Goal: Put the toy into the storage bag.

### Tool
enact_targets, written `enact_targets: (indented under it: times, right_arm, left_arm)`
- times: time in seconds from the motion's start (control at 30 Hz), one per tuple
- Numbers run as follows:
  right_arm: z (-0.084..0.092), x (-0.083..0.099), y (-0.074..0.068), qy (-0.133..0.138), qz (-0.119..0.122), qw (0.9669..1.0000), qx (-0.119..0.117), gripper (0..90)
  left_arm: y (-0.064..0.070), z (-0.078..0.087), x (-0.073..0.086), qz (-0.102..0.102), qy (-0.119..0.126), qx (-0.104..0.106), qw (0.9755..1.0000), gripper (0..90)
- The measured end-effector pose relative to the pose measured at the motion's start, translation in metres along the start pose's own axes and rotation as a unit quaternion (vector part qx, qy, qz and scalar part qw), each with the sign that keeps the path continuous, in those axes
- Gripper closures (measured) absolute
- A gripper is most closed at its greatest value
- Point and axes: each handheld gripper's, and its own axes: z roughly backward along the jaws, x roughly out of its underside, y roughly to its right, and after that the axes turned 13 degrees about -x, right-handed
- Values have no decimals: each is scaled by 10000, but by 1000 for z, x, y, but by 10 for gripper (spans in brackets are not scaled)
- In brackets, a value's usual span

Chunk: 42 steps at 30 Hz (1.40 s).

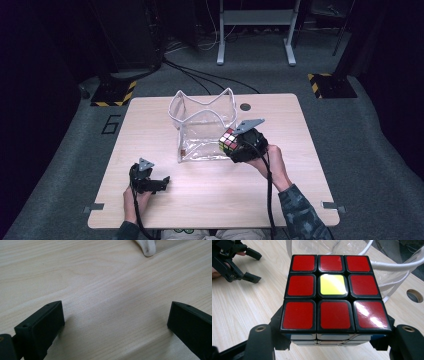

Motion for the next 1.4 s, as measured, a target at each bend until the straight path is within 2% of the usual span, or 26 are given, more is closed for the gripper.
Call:
enact_targets:
  times: [0.07, 0.1, 0.13, 0.27, 0.37, 0.43, 0.47, 0.5, 0.6, 0.63, 0.77, 0.8, 0.83, 1.0, 1.03, 1.17, 1.23, 1.4]
  right_arm:
    - [2, -3, 1, -7, 26, 10000, 10, 333]
    - [2, -4, 3, 28, 117, 9999, 24, 333]
    - [3, -6, 2, 3, 22, 10000, 15, 333]
    - [6, -11, 6, 50, 14, 10000, 46, 333]
    - [9, -15, 8, 47, -78, 10000, 24, 333]
    - [10, -17, 10, 60, 47, 10000, 15, 332]
    - [11, -18, 9, 37, -86, 10000, 3, 333]
    - [11, -20, 11, 72, 3, 10000, 3, 333]
    - [14, -23, 11, 54, -49, 10000, 9, 333]
    - [14, -24, 12, 78, 36, 10000, 11, 333]
    - [16, -29, 10, 47, -30, 10000, 29, 333]
    - [17, -30, 11, 57, 44, 10000, 27, 333]
    - [18, -31, 11, 17, -9, 10000, 17, 333]
    - [20, -37, 13, 76, 83, 9999, 34, 333]
    - [22, -38, 12, 51, -3, 10000, 21, 333]
    - [25, -43, 13, 103, 127, 9998, 65, 333]
    - [27, -45, 12, 99, 47, 9999, 83, 333]
    - [30, -52, 16, 127, 121, 9998, 120, 333]
  left_arm:
    - [0, 0, 0, 6, 3, -2, 10000, 6]
    - [0, 0, 0, 1, 1, -1, 10000, 6]
    - [0, 0, 0, -4, -1, -1, 10000, 6]
    - [0, 0, 0, 1, 2, 0, 10000, 6]
    - [0, 0, 0, -5, -1, -1, 10000, 6]
    - [0, 0, 0, 2, -2, 6, 10000, 6]
    - [0, 0, 0, 8, 1, 5, 10000, 6]
    - [0, 0, 0, 2, 2, -1, 10000, 6]
    - [0, 0, 0, 20, 10, -1, 10000, 6]
    - [0, 0, 0, -4, -1, 0, 10000, 6]
    - [0, 0, 0, -4, 1, -1, 10000, 6]
    - [0, 0, 0, 20, 11, -2, 10000, 6]
    - [0, 0, 0, -1, 0, -1, 10000, 6]
    - [0, 0, 0, -6, -2, -1, 10000, 6]
    - [0, 0, 0, 22, 11, -3, 10000, 6]
    - [0, 0, 0, 14, 7, 0, 10000, 6]
    - [0, 0, 0, 1, 2, -2, 10000, 6]
    - [0, 0, 0, 17, 19, -8, 10000, 6]
